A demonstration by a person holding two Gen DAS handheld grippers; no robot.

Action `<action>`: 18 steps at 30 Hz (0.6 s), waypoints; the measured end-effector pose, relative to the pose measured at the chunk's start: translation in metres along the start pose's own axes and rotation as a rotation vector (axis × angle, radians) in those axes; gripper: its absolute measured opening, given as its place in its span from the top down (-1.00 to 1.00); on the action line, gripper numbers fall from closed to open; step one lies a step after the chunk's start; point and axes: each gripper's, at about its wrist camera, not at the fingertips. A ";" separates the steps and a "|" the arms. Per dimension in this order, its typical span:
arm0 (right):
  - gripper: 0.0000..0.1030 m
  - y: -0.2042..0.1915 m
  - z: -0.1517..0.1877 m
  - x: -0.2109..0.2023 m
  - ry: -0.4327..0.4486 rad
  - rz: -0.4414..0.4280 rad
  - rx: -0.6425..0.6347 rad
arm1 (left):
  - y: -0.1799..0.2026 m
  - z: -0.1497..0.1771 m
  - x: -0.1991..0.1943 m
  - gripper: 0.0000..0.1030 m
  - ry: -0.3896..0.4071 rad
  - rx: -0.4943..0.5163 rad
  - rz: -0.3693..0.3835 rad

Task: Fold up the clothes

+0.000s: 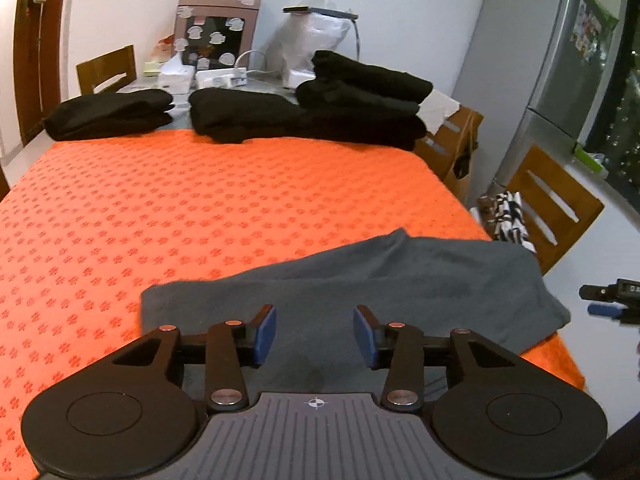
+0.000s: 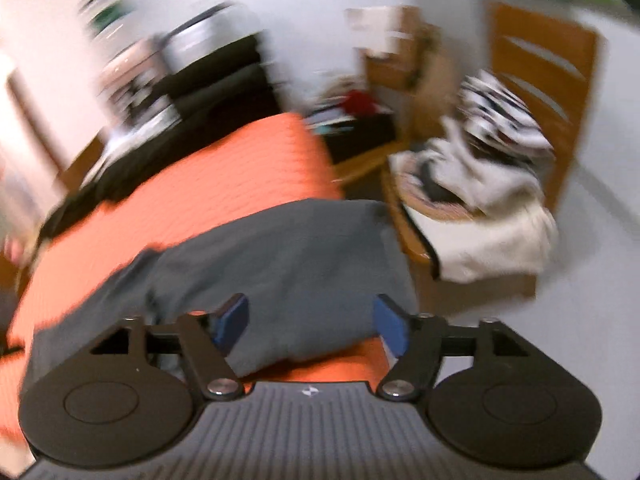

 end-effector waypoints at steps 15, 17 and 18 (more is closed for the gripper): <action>-0.62 0.077 0.039 0.117 -0.205 -0.222 0.614 | 0.021 -0.018 -0.002 -0.05 0.014 -0.007 0.007; -0.43 0.076 0.044 0.124 -0.215 -0.249 0.665 | 0.021 -0.017 -0.004 -0.05 0.009 -0.010 -0.002; -0.28 0.075 0.046 0.125 -0.211 -0.262 0.679 | 0.020 -0.017 -0.005 -0.05 0.007 -0.010 -0.006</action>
Point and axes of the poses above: each gripper's, at about its wrist camera, not at the fingertips, and x roughly the way its jaws point, y to its right, z to its underside, and after that the axes turned 13 degrees about z, right-handed
